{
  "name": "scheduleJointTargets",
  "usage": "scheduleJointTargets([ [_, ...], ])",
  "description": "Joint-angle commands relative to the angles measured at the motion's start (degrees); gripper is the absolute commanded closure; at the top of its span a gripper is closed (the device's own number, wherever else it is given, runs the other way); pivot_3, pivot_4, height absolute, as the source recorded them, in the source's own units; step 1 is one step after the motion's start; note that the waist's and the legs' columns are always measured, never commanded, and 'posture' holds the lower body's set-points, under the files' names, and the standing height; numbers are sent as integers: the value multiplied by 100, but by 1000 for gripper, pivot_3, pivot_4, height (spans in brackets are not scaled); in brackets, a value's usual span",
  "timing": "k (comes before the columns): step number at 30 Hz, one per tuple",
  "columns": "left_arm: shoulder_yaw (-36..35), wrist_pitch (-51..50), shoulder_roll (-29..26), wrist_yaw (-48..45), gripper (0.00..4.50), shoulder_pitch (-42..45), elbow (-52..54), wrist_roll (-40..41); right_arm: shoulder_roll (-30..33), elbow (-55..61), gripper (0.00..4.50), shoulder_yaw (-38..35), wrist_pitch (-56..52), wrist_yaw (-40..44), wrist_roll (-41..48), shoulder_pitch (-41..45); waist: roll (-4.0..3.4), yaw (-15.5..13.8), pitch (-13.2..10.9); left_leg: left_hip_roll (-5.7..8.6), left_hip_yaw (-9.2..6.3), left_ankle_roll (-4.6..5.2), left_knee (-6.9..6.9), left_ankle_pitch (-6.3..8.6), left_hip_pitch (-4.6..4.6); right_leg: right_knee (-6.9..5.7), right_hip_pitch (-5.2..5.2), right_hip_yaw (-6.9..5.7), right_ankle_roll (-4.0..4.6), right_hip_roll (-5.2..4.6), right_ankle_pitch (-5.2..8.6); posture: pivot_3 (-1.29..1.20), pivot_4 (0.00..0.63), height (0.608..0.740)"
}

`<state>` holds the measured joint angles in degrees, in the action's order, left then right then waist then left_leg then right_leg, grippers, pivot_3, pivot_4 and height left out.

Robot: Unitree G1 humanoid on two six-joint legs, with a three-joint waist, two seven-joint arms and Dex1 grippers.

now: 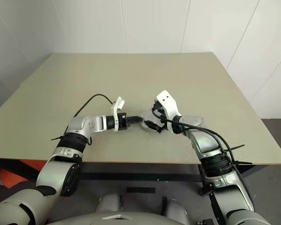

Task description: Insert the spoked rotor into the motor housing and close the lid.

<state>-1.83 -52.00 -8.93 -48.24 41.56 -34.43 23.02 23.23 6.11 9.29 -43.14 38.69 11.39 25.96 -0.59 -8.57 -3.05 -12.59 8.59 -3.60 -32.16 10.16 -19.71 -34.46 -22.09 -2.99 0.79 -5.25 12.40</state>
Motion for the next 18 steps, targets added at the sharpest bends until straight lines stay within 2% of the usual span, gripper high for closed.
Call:
scheduleJointTargets([
  [1, 215, -164, 52, 87, 4500, -82, -167, -113, 106, 541, 15, -334, -165, 104, 347, 128, 0, -2, 0, 0, 0, 0, 0, 0, 0, 1, 0, 0, -1, 0, 0, 0, 0, 740],
  [6, 228, -102, 70, 92, 4500, -68, -199, -138, -72, 533, 15, -895, -805, -81, 925, 237, 0, -5, 0, 0, 0, 0, 2, 0, 2, 2, 1, 0, -3, 0, 1, 0, 0, 740],
  [15, 212, -2, 65, 109, 4500, -109, -150, -153, -700, -902, 15, -2577, -2401, -809, 1994, 363, -3, -9, 1, 7, 0, -1, 4, -1, -1, 4, -1, 0, -1, -6, 1, 0, 0, 740],
  [18, 211, -3, 59, 113, 4500, -152, -96, -145, -840, -1016, 15, -2836, -2808, -996, 2183, 302, -14, -8, 0, 6, 0, -3, 8, -2, 0, 3, -3, 0, -1, -5, 1, 0, 0, 740],
])
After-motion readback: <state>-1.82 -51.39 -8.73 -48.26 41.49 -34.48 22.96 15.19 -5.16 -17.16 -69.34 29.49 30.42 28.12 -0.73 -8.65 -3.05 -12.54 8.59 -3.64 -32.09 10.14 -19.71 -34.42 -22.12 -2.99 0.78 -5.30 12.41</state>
